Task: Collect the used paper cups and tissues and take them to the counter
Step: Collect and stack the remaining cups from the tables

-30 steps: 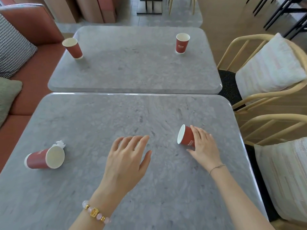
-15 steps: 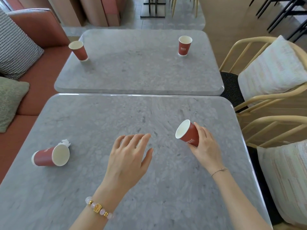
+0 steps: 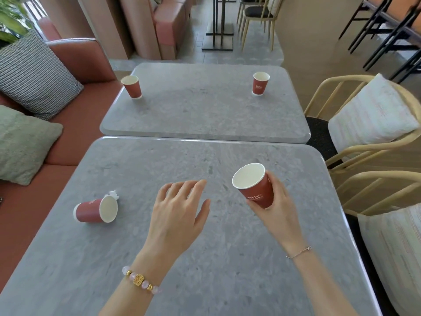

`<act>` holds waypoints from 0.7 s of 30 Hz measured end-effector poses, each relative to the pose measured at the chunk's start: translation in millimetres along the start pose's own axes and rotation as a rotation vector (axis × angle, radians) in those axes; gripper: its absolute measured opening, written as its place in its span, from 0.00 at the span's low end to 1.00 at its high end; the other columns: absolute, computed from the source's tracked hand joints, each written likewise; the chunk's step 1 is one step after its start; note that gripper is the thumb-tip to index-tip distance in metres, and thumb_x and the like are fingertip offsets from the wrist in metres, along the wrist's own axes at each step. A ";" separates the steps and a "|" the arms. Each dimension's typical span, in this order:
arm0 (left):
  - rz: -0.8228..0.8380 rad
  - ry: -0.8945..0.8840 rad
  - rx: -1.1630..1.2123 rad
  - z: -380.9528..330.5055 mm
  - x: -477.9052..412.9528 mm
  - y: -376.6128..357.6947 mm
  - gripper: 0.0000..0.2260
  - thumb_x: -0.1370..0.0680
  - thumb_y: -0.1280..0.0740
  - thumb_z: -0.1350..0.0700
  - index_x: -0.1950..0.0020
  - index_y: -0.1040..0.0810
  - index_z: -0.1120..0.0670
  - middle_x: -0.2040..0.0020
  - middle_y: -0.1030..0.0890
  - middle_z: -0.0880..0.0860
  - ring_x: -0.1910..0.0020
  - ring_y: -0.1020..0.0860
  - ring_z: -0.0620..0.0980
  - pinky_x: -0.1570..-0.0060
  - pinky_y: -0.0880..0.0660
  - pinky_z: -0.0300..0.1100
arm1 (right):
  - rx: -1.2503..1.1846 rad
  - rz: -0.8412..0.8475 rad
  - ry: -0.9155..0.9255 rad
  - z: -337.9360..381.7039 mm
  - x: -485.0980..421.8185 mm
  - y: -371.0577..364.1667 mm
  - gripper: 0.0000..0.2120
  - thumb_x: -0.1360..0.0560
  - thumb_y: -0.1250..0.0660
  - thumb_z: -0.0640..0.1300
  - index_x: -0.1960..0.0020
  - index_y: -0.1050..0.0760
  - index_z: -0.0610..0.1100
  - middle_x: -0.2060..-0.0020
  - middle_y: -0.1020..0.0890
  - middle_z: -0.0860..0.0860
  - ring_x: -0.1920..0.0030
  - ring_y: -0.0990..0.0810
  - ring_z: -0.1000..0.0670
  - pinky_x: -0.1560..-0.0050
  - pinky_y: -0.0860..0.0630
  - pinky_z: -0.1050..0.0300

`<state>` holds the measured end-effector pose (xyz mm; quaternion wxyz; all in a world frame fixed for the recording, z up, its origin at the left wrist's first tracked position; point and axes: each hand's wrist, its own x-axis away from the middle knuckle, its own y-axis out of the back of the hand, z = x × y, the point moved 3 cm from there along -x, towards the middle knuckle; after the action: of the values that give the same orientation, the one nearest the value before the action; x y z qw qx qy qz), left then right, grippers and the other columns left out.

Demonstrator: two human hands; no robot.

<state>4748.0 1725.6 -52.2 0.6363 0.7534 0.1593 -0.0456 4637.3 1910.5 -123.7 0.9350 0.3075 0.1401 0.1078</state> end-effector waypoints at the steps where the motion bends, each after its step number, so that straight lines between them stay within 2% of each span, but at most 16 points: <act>1: -0.012 0.003 0.002 1.3 3.3 3.3 0.18 0.23 0.43 0.49 0.42 0.21 0.56 0.49 0.17 0.51 0.53 0.19 0.53 0.48 0.25 0.49 | -0.016 -0.002 0.001 4.5 3.9 0.1 0.37 0.34 0.22 0.44 0.30 0.34 0.44 0.39 0.24 0.50 0.43 0.26 0.52 0.48 0.36 0.71; 7: -0.067 0.022 0.014 9.9 21.4 22.1 0.17 0.23 0.43 0.49 0.42 0.21 0.56 0.49 0.17 0.51 0.52 0.19 0.53 0.48 0.25 0.49 | -0.128 0.023 -0.036 26.6 23.4 -4.1 0.37 0.34 0.22 0.46 0.30 0.35 0.49 0.41 0.25 0.54 0.44 0.25 0.55 0.50 0.34 0.78; 12: -0.129 0.049 0.011 21.7 36.4 36.1 0.17 0.23 0.43 0.49 0.42 0.21 0.56 0.49 0.17 0.51 0.52 0.19 0.54 0.48 0.25 0.49 | -0.239 0.059 -0.054 46.4 35.9 -9.8 0.36 0.34 0.22 0.47 0.31 0.35 0.53 0.41 0.24 0.56 0.43 0.24 0.56 0.45 0.26 0.61; 14: -0.157 0.071 -0.014 27.5 42.8 41.5 0.17 0.23 0.43 0.49 0.42 0.21 0.56 0.49 0.17 0.51 0.52 0.19 0.53 0.48 0.27 0.48 | -0.272 0.075 -0.048 55.2 39.0 -14.1 0.35 0.34 0.22 0.46 0.32 0.35 0.53 0.42 0.24 0.56 0.43 0.24 0.56 0.44 0.25 0.59; 17: -0.195 0.104 -0.063 35.9 52.6 47.2 0.17 0.23 0.43 0.49 0.43 0.21 0.55 0.50 0.17 0.50 0.53 0.20 0.53 0.47 0.35 0.44 | -0.327 0.117 -0.049 66.3 43.6 -24.1 0.34 0.34 0.23 0.45 0.33 0.35 0.56 0.43 0.24 0.59 0.43 0.25 0.59 0.43 0.26 0.60; 21: -0.185 0.151 -0.042 46.3 65.9 49.9 0.17 0.23 0.42 0.50 0.42 0.22 0.56 0.49 0.18 0.50 0.52 0.20 0.55 0.45 0.31 0.48 | -0.367 0.174 -0.031 80.0 48.5 -37.5 0.33 0.33 0.23 0.45 0.35 0.35 0.58 0.44 0.24 0.61 0.43 0.24 0.57 0.43 0.26 0.59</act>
<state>4831.4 1685.6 -31.6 0.6313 0.7233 0.2765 -0.0438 4713.4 1851.4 -94.1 0.9645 0.1447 0.0768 0.2070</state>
